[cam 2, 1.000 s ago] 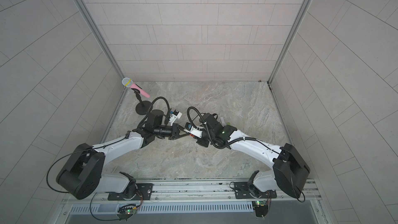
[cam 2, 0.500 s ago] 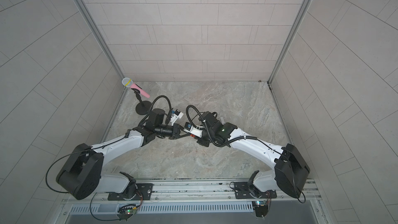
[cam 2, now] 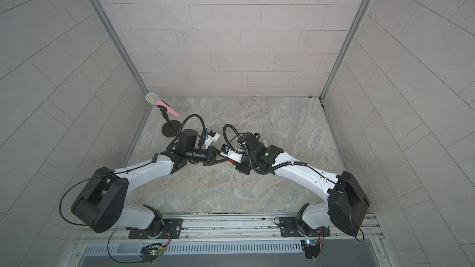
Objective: Close the usb drive cover
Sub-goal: Close the cover of the USB drive.
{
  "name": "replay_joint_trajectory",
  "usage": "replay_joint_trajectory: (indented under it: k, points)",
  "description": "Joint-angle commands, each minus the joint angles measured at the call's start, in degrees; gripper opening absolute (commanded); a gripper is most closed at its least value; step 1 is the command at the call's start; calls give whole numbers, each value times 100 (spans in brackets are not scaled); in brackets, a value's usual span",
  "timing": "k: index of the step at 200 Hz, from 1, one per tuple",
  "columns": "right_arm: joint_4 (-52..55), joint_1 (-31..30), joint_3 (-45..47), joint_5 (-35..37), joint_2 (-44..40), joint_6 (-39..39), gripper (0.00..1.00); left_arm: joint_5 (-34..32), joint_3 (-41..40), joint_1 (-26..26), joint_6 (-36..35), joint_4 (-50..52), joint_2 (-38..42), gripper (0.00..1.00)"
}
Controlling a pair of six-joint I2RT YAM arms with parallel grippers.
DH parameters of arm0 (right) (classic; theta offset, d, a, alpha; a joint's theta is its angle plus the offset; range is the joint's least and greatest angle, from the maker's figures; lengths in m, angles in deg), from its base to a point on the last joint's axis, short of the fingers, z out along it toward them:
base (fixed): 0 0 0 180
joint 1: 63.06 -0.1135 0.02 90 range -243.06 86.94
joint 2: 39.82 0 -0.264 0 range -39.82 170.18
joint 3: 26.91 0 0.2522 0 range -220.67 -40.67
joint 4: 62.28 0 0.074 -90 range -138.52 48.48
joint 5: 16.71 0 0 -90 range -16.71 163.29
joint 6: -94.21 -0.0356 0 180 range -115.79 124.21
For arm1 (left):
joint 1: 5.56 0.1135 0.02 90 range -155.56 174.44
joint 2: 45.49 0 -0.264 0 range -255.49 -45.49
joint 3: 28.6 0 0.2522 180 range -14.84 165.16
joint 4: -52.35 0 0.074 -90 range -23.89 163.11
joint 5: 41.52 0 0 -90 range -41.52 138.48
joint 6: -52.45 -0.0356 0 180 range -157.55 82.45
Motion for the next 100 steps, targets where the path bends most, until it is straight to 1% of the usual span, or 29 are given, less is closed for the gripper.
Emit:
replay_joint_trajectory:
  k: [1, 15, 28, 38, 54, 66, 82, 100]
  points:
    - [-1213, -127, -440, -461, -133, -26, 14, -111, -21, -143, -303, 635, -139, 11]
    - [-1200, -119, -465, -403, -149, -131, 14, -130, 11, -141, -351, 826, -137, 11]
    - [-1195, -97, -511, -397, -119, -220, 14, -144, -5, -145, -350, 771, -104, 11]
    - [-1204, -96, -557, -424, -82, -279, 14, -65, -67, -143, -173, 463, -105, 11]
    - [-1208, -97, -597, -512, -32, -318, 14, 125, -150, -146, 308, -171, -178, 11]
    - [-1278, -95, -624, -532, -8, -372, 14, 113, -203, -146, 513, -449, -204, 11]
    - [-1445, -95, -599, -573, -24, -461, 14, 51, -262, -145, 590, -591, -190, 11]
    - [-1482, -98, -577, -509, -47, -489, 14, 136, -243, -143, 577, -575, -233, 11]
